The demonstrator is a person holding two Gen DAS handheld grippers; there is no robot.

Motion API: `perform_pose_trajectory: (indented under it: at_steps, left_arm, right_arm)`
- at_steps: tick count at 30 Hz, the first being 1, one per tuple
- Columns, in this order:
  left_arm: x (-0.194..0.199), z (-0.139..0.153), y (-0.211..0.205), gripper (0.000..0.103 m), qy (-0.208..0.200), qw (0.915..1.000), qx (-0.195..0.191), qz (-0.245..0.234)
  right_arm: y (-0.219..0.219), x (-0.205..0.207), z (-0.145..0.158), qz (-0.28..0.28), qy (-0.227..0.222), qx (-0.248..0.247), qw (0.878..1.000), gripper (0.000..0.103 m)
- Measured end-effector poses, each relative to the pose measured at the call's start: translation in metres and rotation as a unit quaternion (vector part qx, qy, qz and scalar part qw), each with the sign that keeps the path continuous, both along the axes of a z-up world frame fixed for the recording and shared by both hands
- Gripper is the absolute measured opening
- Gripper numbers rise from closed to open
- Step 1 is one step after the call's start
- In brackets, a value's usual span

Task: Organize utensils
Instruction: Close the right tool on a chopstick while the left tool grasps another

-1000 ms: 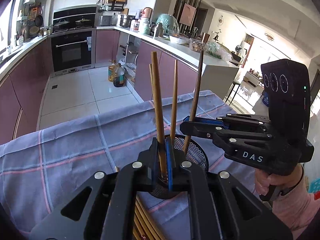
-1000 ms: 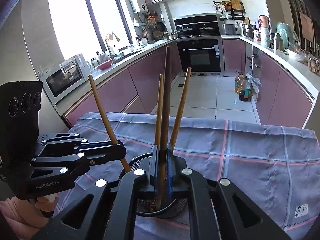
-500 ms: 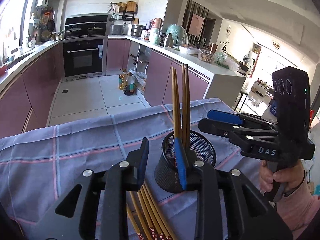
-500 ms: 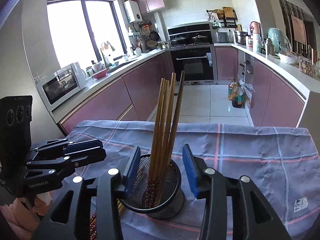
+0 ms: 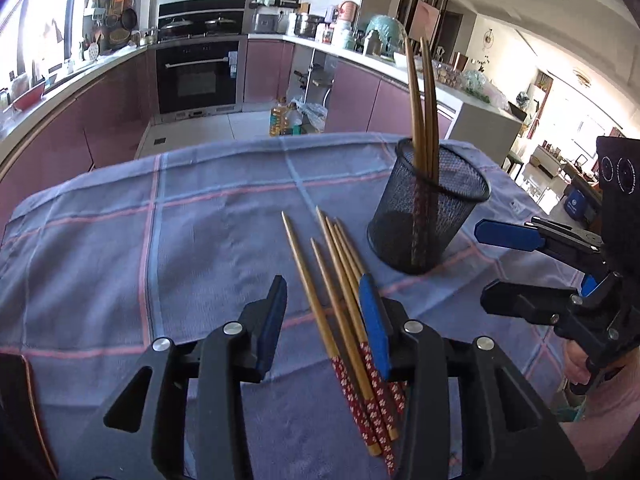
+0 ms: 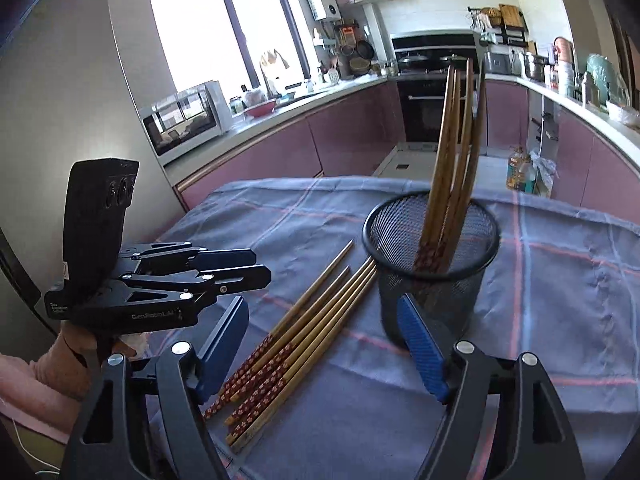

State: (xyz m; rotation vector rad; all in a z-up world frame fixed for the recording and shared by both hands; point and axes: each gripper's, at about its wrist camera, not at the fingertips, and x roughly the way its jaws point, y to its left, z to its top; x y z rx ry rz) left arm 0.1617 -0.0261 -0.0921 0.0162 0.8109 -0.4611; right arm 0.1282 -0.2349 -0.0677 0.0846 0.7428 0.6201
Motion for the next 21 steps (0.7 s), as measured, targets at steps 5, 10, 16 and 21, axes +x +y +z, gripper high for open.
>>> perform_pose_trajectory:
  at_steps: [5, 10, 16, 21]
  left_arm:
    - [-0.003, -0.028, -0.003, 0.037, 0.026, 0.9994, 0.023, -0.002]
    - [0.003, -0.040, -0.007, 0.035, 0.045, 0.9982, 0.039, 0.003]
    - [0.008, -0.039, -0.014, 0.035, 0.045, 0.9978, 0.049, -0.001]
    - [0.007, -0.040, -0.020, 0.033, 0.041, 0.9971, 0.064, -0.001]
  right_arm:
    - [0.015, 0.007, -0.030, -0.005, 0.048, -0.012, 0.999, 0.064]
    - [0.018, 0.011, -0.045, -0.018, 0.075, -0.014, 0.997, 0.049]
    - [0.023, 0.011, -0.047, -0.025, 0.075, -0.031, 0.996, 0.035]
    - [0.031, 0.012, -0.047, -0.028, 0.068, -0.045, 0.996, 0.030]
